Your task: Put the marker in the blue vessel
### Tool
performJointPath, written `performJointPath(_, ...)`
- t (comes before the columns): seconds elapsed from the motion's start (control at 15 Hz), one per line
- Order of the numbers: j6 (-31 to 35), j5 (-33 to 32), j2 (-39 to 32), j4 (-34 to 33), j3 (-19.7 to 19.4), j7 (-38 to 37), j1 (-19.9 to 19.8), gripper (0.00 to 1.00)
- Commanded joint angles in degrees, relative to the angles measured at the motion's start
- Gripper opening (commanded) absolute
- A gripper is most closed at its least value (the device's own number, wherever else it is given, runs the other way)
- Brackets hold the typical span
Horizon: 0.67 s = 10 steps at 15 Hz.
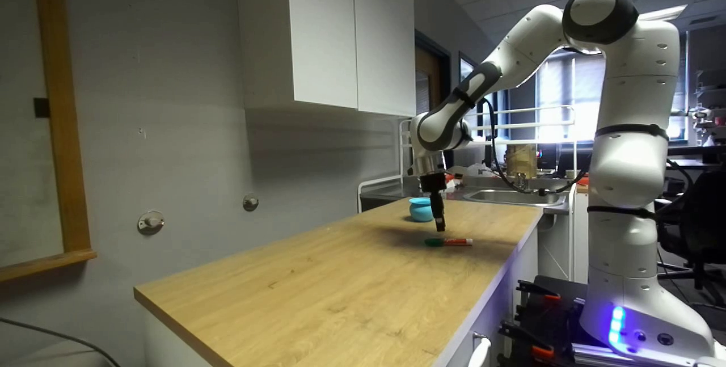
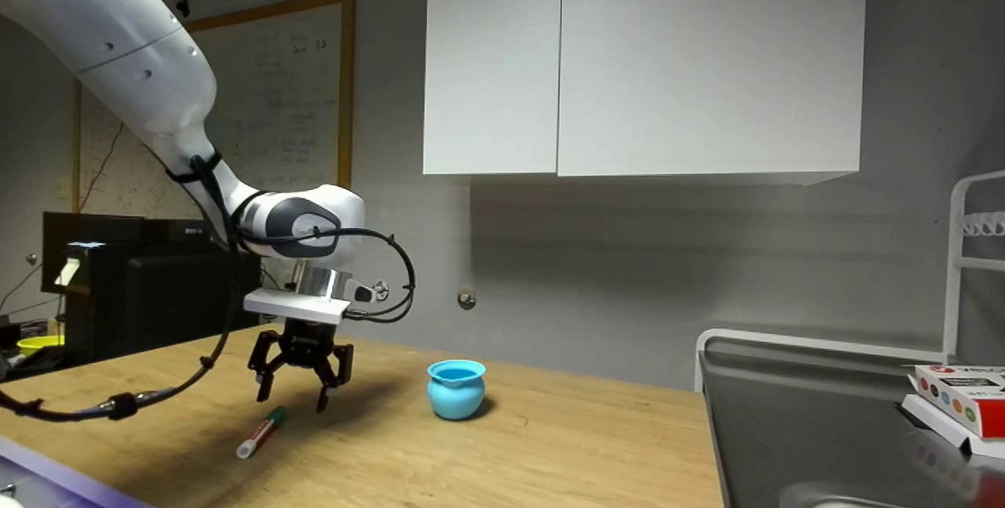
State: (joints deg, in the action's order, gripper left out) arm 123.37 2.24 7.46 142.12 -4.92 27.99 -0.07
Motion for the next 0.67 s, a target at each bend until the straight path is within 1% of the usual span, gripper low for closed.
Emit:
performJointPath(0.0,2.28,-0.07,1.14,3.10,1.37,0.47,0.81,1.00)
performJointPath(0.33,4.10,-0.14,1.92,6.03,3.07,0.37,2.32,1.00)
performJointPath(0.53,5.12,-0.62,1.97,6.98,3.34,0.42,2.59,1.00)
performJointPath(0.6,5.64,-0.93,2.15,7.39,3.28,0.33,2.58,0.75)
